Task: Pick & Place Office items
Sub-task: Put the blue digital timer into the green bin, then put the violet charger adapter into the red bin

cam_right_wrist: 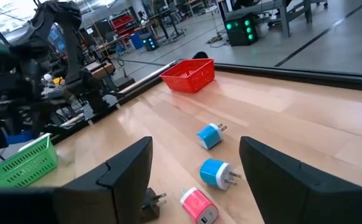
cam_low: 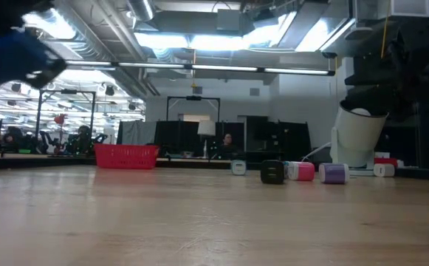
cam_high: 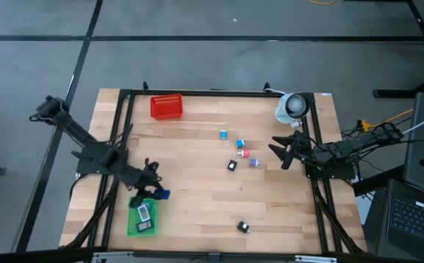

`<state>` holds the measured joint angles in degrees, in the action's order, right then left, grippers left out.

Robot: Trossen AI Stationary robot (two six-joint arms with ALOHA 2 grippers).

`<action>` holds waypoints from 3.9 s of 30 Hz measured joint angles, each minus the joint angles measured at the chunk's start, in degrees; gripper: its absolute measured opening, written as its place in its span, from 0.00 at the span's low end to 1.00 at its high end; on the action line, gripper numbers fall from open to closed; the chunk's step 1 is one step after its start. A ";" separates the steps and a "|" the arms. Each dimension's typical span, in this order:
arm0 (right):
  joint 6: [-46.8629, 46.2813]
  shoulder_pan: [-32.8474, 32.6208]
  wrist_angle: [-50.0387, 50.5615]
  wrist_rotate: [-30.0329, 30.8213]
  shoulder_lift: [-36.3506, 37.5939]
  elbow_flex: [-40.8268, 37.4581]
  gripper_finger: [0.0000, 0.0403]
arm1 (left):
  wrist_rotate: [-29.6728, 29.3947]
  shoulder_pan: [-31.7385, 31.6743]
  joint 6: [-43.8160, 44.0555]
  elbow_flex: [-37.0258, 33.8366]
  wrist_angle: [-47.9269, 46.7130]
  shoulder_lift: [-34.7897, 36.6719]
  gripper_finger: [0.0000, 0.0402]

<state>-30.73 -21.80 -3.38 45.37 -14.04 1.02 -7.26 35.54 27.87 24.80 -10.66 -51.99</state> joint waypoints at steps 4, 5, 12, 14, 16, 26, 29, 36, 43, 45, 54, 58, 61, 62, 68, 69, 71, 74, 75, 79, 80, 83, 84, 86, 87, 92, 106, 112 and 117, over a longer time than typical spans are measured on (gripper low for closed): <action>-0.12 0.00 0.00 0.25 0.00 0.00 0.61 | -3.00 6.58 6.55 0.04 0.62 0.09 0.37; -0.12 0.00 0.00 0.25 0.00 0.00 0.61 | -3.59 8.08 8.37 0.04 0.50 0.07 0.37; -0.10 0.00 0.00 0.25 0.00 0.00 0.61 | -7.09 17.73 21.98 0.04 -2.00 0.02 0.37; 0.08 0.00 0.00 0.25 0.00 0.00 0.61 | -8.51 20.11 25.60 0.04 -3.51 0.02 0.37; 0.32 0.00 0.00 0.25 0.00 0.00 0.61 | -11.03 22.03 28.73 0.04 -5.01 0.02 0.37; 1.17 0.00 0.00 0.25 0.02 0.00 0.61 | -10.79 24.86 41.74 0.07 -9.31 -5.58 0.45; 1.33 0.00 0.00 0.25 0.02 0.00 0.61 | -10.03 24.86 43.84 0.07 -9.07 -8.11 0.50; 1.41 0.01 0.00 0.24 0.02 0.00 0.61 | -14.09 24.85 43.37 0.09 -6.50 -8.87 0.60; 1.66 0.02 -4.25 3.04 0.02 0.00 0.61 | -32.49 23.89 27.60 0.11 -2.84 -0.67 0.64; 3.73 0.02 -7.88 4.76 0.02 0.00 0.61 | -40.94 23.02 18.92 0.11 -0.75 2.43 0.64; 10.27 0.28 -25.96 -2.71 -1.90 0.00 0.61 | -55.81 15.07 -24.05 0.15 16.04 10.70 0.62; 11.51 1.54 -29.15 -5.42 -6.65 0.00 0.61 | -48.47 7.70 -28.97 0.15 17.24 10.88 0.62; 5.57 2.68 -28.94 -11.55 -11.83 0.00 0.61 | -40.87 1.45 -28.73 0.15 17.20 10.07 0.61; 3.64 2.82 -28.76 -12.37 -13.87 0.00 0.61 | -38.35 -0.66 -28.73 0.15 16.97 9.64 0.61; 1.58 3.87 -28.23 -12.69 -26.34 1.04 0.61 | -25.71 -12.52 -30.03 0.11 20.27 6.20 0.58; 1.77 4.20 -27.27 -13.22 -28.50 1.99 0.61 | -23.24 -14.35 -30.57 0.11 21.86 5.32 0.58; 2.64 4.67 -23.27 -13.79 -33.16 5.03 0.61 | -18.53 -17.57 -31.31 0.11 24.91 3.34 0.57; 5.32 5.30 -15.75 -13.91 -40.10 10.35 0.61 | -12.39 -21.86 -31.66 0.13 29.08 -0.18 0.56; 5.95 5.56 -13.29 -13.85 -42.07 12.18 0.61 | -11.14 -23.12 -31.66 0.13 29.98 -1.39 0.56; 6.49 7.19 1.30 -15.87 -48.49 18.30 0.61 | -7.77 -27.06 -31.16 0.11 32.74 -6.71 0.56; 5.94 7.61 4.23 -17.31 -49.67 19.13 0.61 | -6.93 -27.82 -30.78 0.13 33.31 -7.99 0.56; 5.43 8.71 7.76 -22.20 -52.66 19.82 0.61 | -4.30 -29.43 -30.21 0.11 35.28 -12.01 0.56; 5.53 9.08 7.95 -23.50 -53.50 19.82 0.61 | -3.66 -29.81 -30.13 0.11 36.15 -13.31 0.56; 6.11 9.86 7.87 -25.56 -54.75 19.83 0.61 | -2.41 -30.48 -30.08 0.11 38.34 -15.63 0.56; 6.69 10.31 7.56 -26.43 -55.26 19.84 0.61 | -1.73 -30.78 -30.05 0.11 39.46 -16.72 0.56; 8.44 12.34 5.68 -30.24 -56.75 19.85 0.61 | 0.71 -31.79 -29.19 0.11 43.09 -20.18 0.56; 8.80 13.53 0.97 -34.15 -63.78 19.89 0.61 | 1.76 -31.94 -28.64 0.11 43.33 -21.14 0.55; 8.82 13.53 -2.63 -33.63 -66.32 19.89 0.61 | 2.33 -31.92 -28.64 0.11 43.30 -21.14 0.54; 8.81 13.54 -2.82 -32.84 -66.47 19.89 0.49 | 2.37 -31.92 -29.20 0.11 43.26 -21.14 0.53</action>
<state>-21.92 -8.26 -6.20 12.53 -80.51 20.91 -4.89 3.62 -1.33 24.91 32.60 -73.12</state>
